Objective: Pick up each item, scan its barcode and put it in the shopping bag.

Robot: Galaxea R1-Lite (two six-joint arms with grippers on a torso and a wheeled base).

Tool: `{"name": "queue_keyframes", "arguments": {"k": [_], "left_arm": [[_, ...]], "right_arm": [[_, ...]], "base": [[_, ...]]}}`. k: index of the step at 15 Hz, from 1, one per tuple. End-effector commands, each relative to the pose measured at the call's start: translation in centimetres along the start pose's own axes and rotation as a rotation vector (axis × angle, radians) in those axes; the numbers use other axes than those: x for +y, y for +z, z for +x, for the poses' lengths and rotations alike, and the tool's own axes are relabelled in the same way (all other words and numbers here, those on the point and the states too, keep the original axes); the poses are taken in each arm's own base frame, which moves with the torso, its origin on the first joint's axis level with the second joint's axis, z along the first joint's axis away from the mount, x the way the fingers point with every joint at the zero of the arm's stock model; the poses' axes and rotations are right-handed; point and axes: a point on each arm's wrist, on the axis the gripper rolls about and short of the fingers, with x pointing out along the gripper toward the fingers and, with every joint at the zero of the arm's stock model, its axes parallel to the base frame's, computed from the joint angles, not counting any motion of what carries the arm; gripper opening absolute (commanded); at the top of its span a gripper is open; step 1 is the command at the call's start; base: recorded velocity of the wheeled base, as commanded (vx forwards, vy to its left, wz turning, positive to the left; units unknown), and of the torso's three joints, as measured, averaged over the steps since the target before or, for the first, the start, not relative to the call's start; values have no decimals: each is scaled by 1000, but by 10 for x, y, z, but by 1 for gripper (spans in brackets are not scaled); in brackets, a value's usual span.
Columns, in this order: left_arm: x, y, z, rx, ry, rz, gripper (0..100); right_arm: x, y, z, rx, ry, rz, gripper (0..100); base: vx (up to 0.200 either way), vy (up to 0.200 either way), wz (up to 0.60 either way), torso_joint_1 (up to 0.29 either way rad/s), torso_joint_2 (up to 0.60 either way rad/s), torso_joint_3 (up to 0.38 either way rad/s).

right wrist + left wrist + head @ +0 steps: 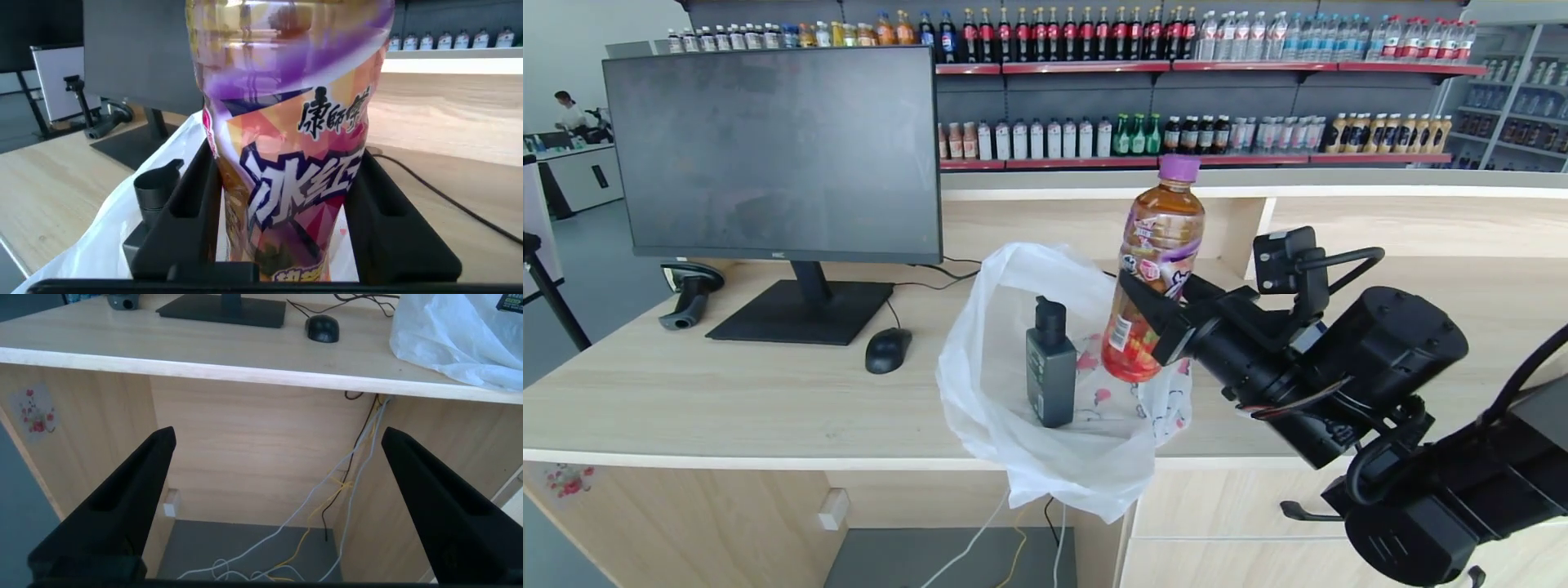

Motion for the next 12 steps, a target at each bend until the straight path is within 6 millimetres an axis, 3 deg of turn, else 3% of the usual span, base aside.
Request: {"name": "queue_keyframes", "arguments": {"k": [1, 6, 12], "left_arm": [[0, 0, 0, 0, 1, 0, 100], [0, 0, 0, 0, 1, -3, 100], [0, 0, 0, 0, 1, -5, 100]], "right_arm": [[5, -16, 7, 27, 12, 6, 0], [5, -25, 22, 13, 13, 1, 0], [-6, -54, 27, 75, -14, -9, 0]], "base": [[0, 0, 0, 0, 0, 0], [0, 0, 0, 0, 0, 0], [0, 0, 0, 0, 0, 0]]}}
